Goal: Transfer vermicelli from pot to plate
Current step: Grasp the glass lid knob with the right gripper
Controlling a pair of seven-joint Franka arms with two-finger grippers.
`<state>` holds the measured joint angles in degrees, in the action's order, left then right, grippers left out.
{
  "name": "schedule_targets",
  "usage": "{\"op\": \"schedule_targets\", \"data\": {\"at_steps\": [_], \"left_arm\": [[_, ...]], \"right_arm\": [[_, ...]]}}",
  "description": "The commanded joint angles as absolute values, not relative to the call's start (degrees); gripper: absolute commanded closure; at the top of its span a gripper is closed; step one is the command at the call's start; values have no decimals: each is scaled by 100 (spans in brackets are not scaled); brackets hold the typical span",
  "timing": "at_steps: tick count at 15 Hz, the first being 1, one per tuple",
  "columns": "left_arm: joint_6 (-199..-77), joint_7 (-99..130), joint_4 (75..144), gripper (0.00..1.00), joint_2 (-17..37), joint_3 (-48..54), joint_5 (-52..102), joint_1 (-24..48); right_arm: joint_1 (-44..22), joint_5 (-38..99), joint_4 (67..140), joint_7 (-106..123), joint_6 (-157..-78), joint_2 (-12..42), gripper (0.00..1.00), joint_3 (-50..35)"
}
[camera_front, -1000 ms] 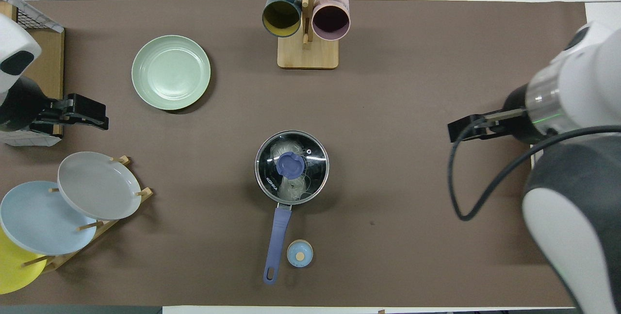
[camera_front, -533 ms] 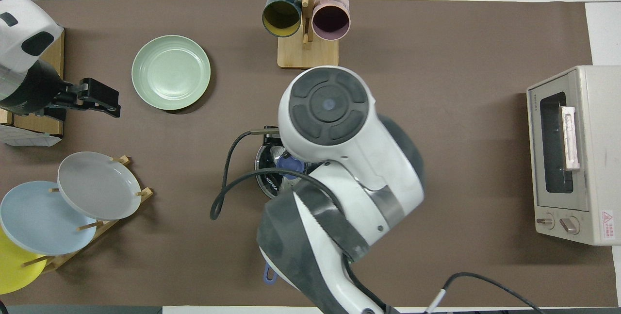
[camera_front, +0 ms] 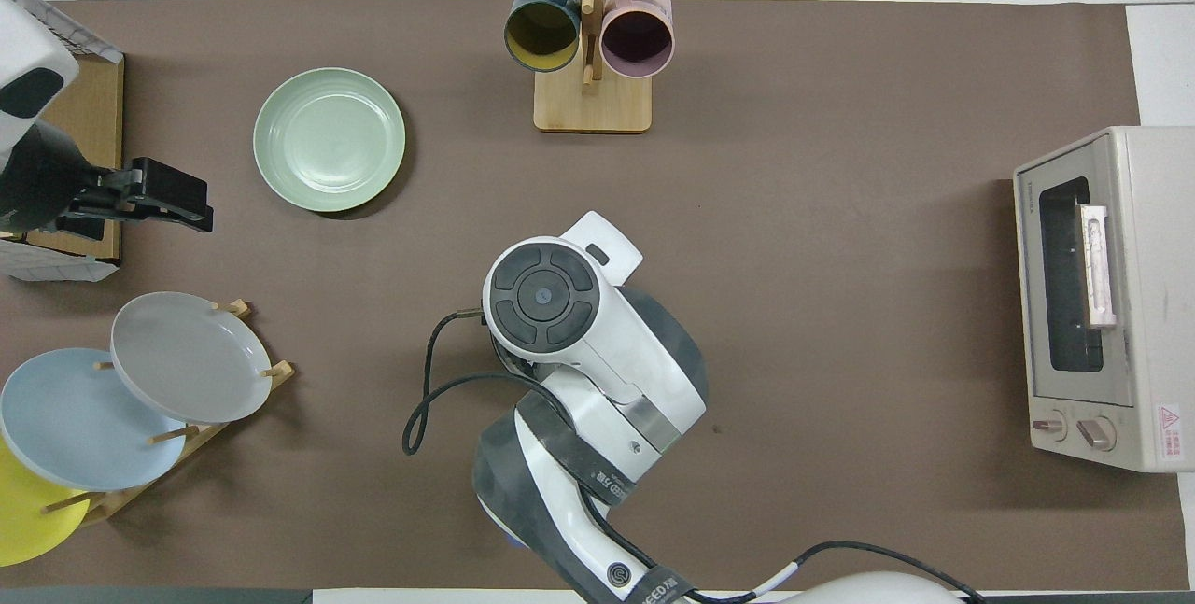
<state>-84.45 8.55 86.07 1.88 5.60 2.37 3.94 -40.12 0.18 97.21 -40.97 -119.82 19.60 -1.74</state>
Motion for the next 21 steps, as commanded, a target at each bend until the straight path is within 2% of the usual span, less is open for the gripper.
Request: {"op": "schedule_targets", "data": {"at_steps": [1,5,6,8,11,13,17,21], "left_arm": [[-8499,905,8911,0,-17,615,334,299],[-8517,888,8912,0,-35,615,334,273],[-8543,879,8921,0,-35,607,334,272],[-8543,888,8921,0,-35,598,325,272],[-8552,879,8921,0,-35,598,325,272],[-8552,870,8930,0,-35,598,334,264],[-8596,879,8939,0,-35,598,334,264],[-8674,888,8938,0,-35,598,334,272]], "right_arm": [[-4025,-79,9853,-4157,-11831,1837,0,-158],[-4113,-79,9853,-4149,-11821,1837,0,-158],[-4105,-79,9844,-4140,-11830,1837,6,-158],[-4087,-79,9826,-4113,-11813,1837,25,-158],[-4069,-79,9800,-4078,-11795,1854,38,-158],[-4034,-79,9756,-4034,-11786,1863,53,-158],[-4008,-79,9546,-4017,-11707,1837,53,-123],[-3667,-88,9106,-3597,-11233,1776,53,-97]]}}
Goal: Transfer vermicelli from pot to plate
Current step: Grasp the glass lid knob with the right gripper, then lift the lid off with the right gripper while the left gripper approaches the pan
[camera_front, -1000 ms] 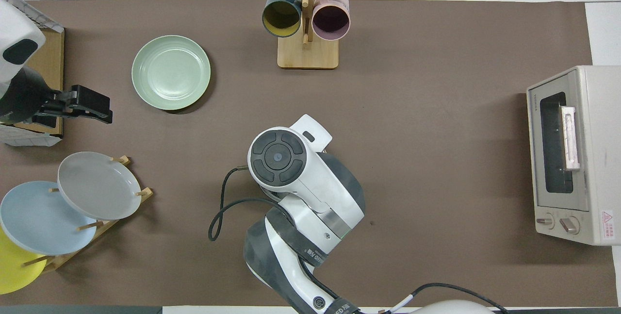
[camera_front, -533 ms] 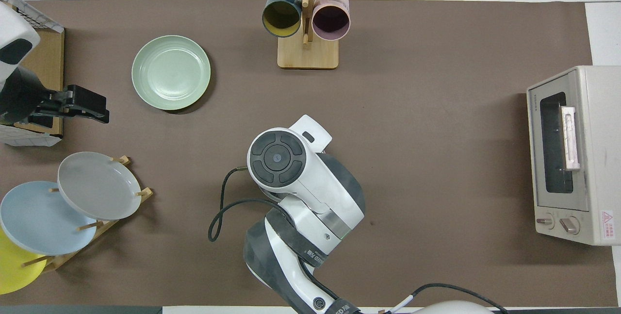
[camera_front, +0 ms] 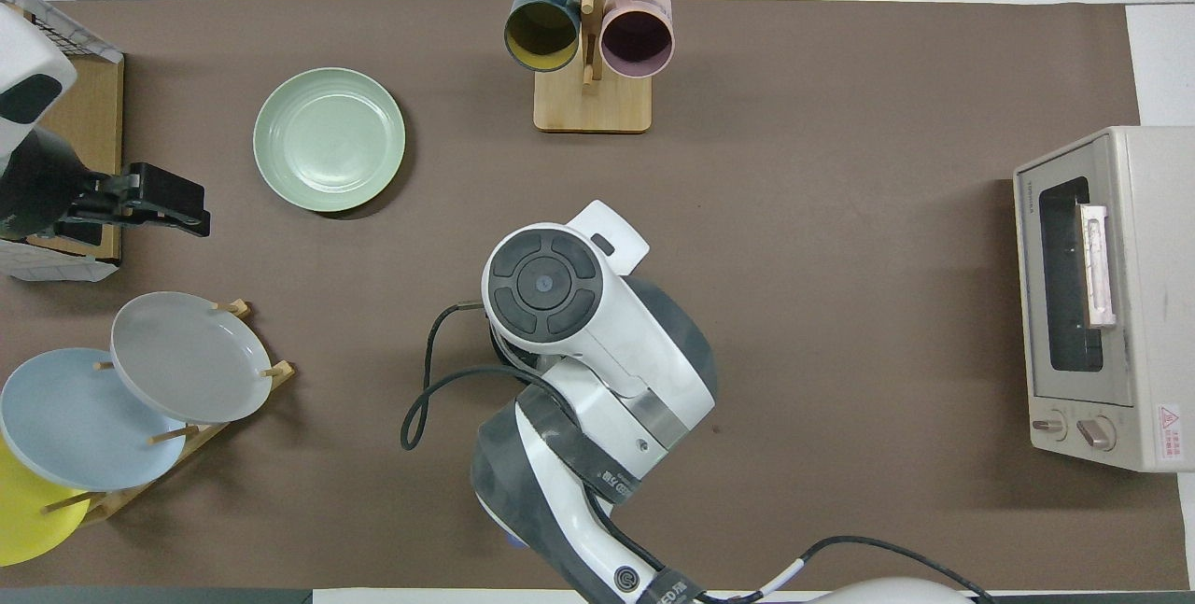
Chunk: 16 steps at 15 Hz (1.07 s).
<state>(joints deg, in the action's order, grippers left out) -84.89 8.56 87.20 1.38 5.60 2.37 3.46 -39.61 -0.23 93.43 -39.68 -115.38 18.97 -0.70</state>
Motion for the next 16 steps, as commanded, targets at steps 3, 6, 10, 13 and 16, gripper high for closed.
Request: {"op": "schedule_targets", "data": {"at_steps": [3,6,10,13,16], "left_arm": [[-8911,931,9061,0,-53,641,369,351],[-9315,1386,9455,0,-167,659,519,780],[-10175,2231,10158,0,-114,659,562,1607],[-10852,2802,10616,0,148,659,589,2274],[-11721,3575,11037,0,483,659,589,2855]], "right_arm": [[-3043,-79,9132,-2806,-11154,1635,53,-114],[-2393,-79,9377,-1901,-11083,1512,53,-114],[-1426,-70,10158,-618,-11486,1275,53,-114],[-932,-53,11089,-46,-12153,985,53,-114],[-564,-53,11846,271,-12699,783,53,-114]]}}
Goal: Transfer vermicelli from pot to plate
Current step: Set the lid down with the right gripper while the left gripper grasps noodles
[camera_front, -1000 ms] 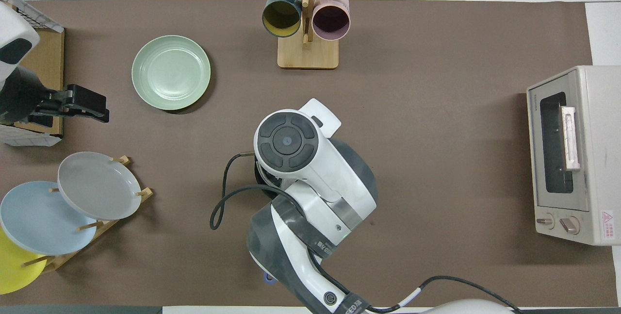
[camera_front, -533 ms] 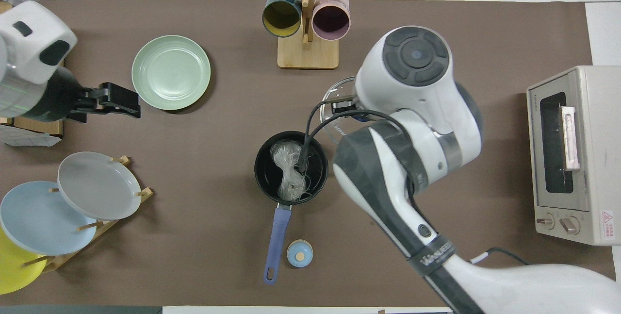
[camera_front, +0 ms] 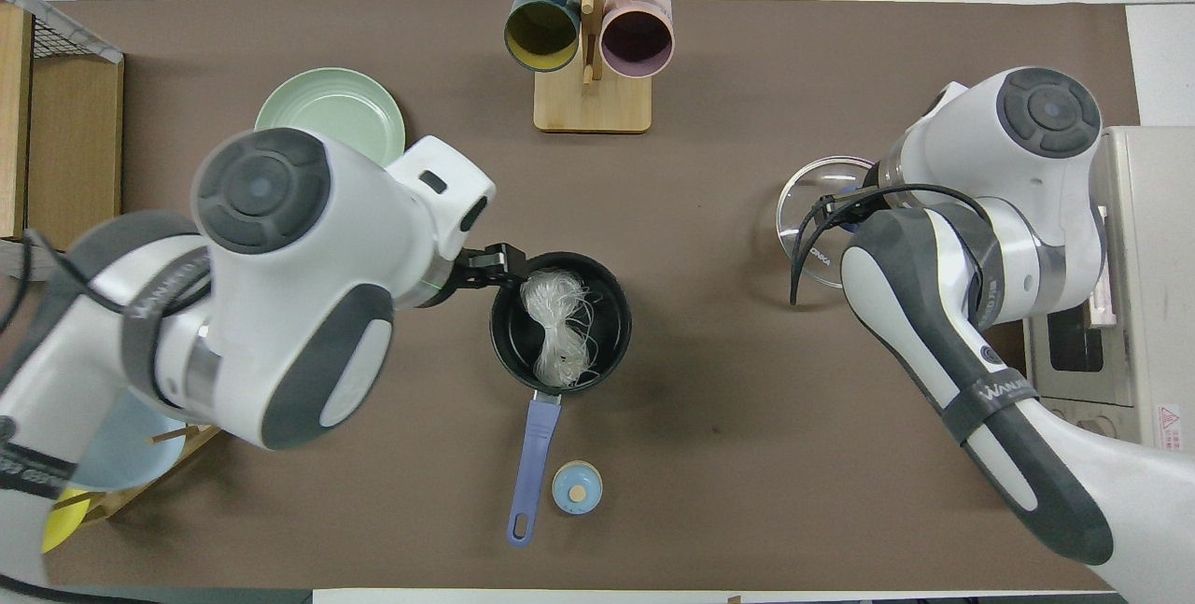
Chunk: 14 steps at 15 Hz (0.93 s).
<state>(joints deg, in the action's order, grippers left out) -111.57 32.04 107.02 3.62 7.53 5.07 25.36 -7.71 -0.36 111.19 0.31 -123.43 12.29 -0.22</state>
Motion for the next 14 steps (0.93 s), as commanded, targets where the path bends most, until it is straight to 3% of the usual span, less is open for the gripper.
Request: {"op": "schedule_targets", "data": {"at_steps": [1,6,9,10,12,14], "left_arm": [[-11951,3629,11196,0,553,659,589,2952],[-12585,3876,11610,0,747,659,589,3199],[-12665,3920,11689,0,861,659,589,3313],[-12717,3981,11724,0,870,659,589,3392],[-12971,4130,11856,0,957,659,589,3489],[-13130,4271,11874,0,1107,659,589,3629]], "right_arm": [[-362,-53,12004,499,-12857,765,53,-123],[-176,9,12410,659,-13289,765,51,-123],[-167,9,12725,668,-13577,668,45,-123],[-167,9,12848,685,-13718,633,38,-123],[-167,9,12789,677,-13650,633,0,-123],[-211,9,12500,659,-13414,650,0,-123]]}}
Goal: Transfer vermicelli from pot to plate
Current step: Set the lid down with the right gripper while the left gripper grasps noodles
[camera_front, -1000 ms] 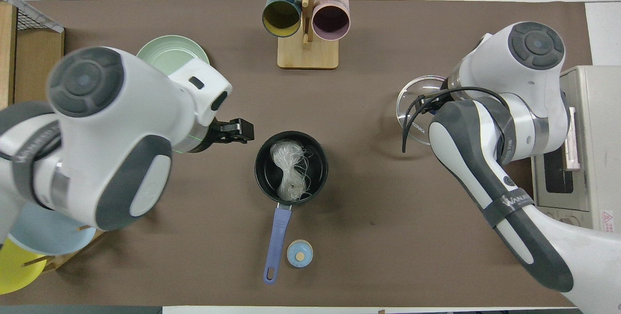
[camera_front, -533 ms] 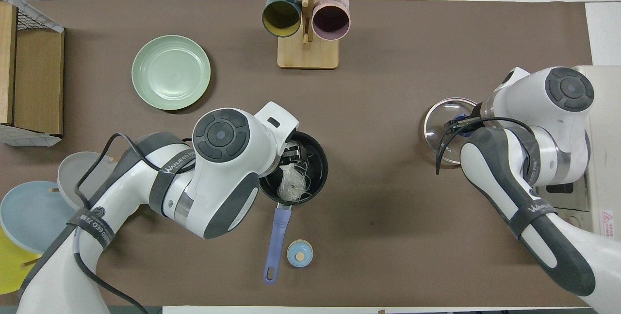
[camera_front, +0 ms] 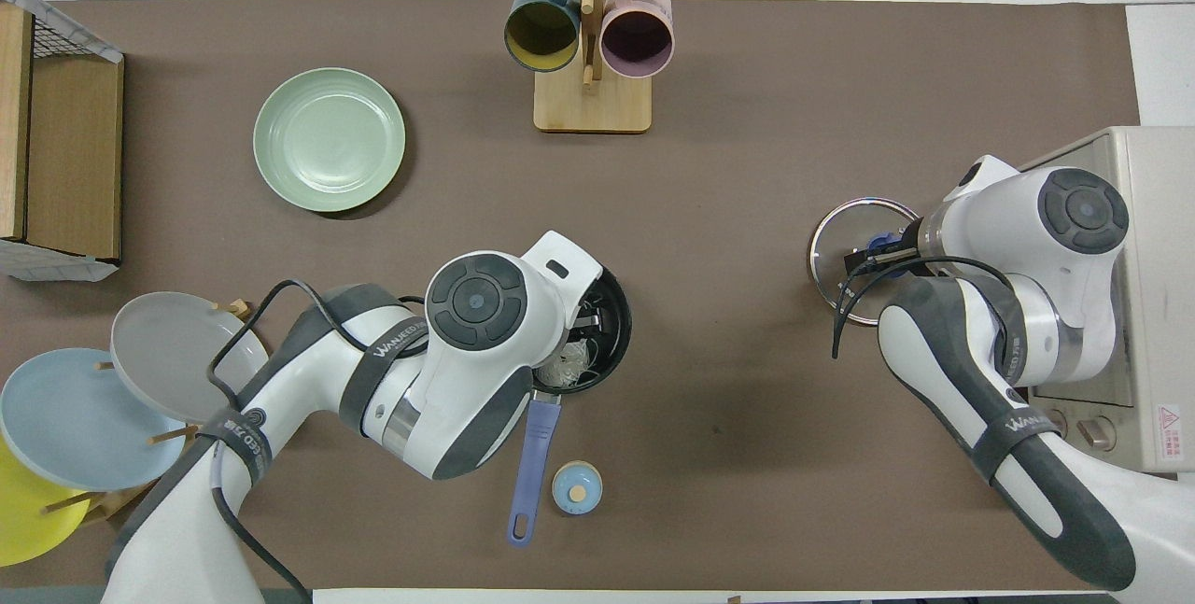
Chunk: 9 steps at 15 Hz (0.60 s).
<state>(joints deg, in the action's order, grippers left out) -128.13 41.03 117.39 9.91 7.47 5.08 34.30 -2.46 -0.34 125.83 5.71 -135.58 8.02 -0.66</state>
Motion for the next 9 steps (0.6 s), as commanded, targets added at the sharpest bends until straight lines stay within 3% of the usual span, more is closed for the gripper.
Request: {"op": "schedule_targets", "data": {"at_steps": [1,5,6,7,8,9], "left_arm": [[-13183,4289,11874,0,1160,659,589,3639],[-13184,4298,11865,0,1248,659,589,3718],[-13184,4367,11865,8,1257,659,589,3726],[-13184,4377,11874,33,1257,650,589,3753],[-13175,4360,11865,73,1257,650,589,3744],[-13157,4342,11874,100,1257,642,580,3744]], "right_arm": [[-211,9,12228,659,-13047,642,0,-114],[-202,26,11024,572,-11465,580,0,-123],[-220,26,10752,476,-11087,528,0,-123],[-220,18,10532,379,-10770,484,0,-123],[-220,26,10294,343,-10462,422,0,-123],[-202,26,10101,325,-10181,361,0,-123]]}}
